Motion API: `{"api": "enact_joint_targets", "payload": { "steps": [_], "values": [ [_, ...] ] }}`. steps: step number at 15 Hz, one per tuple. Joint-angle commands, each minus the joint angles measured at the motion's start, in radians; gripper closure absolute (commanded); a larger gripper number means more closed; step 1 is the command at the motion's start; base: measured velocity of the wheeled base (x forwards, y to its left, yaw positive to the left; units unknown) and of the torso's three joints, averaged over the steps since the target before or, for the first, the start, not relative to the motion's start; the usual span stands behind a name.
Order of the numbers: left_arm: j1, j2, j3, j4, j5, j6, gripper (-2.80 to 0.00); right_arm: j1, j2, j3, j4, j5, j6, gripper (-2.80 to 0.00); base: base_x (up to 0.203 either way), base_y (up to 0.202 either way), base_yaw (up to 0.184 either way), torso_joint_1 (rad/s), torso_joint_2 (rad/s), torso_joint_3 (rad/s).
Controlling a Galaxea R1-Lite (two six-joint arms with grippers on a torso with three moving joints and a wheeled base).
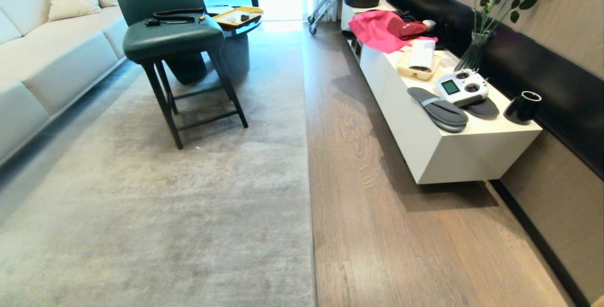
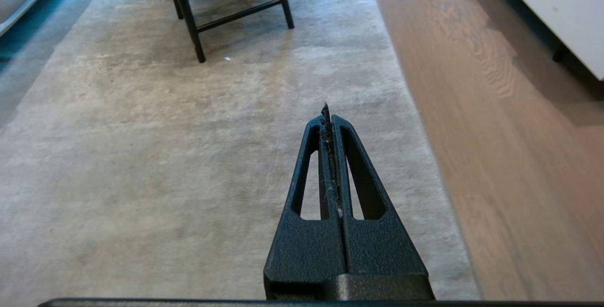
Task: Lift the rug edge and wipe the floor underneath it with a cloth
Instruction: Put down the rag
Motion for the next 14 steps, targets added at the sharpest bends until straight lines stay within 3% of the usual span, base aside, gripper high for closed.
{"api": "enact_joint_targets", "payload": {
  "steps": [1, 10, 14],
  "values": [
    [0.0, 0.0, 0.0, 0.0, 0.0, 0.001, 0.0, 0.0, 0.001, 0.0, 0.001, 0.001, -0.001, 0.0, 0.0, -0.198, -0.004, 0.001, 0.01, 0.006],
    [0.0, 0.0, 0.0, 0.0, 0.0, 0.001, 0.0, 0.0, 0.001, 0.0, 0.001, 0.0, -0.001, 0.0, 0.0, -0.19, 0.001, 0.004, 0.0, 0.003],
    [0.0, 0.0, 0.0, 0.0, 0.0, 0.001, 0.0, 0.0, 0.001, 0.0, 0.001, 0.002, -0.001, 0.0, 0.0, -0.026, 0.0, 0.001, 0.0, 0.001]
  ]
}}
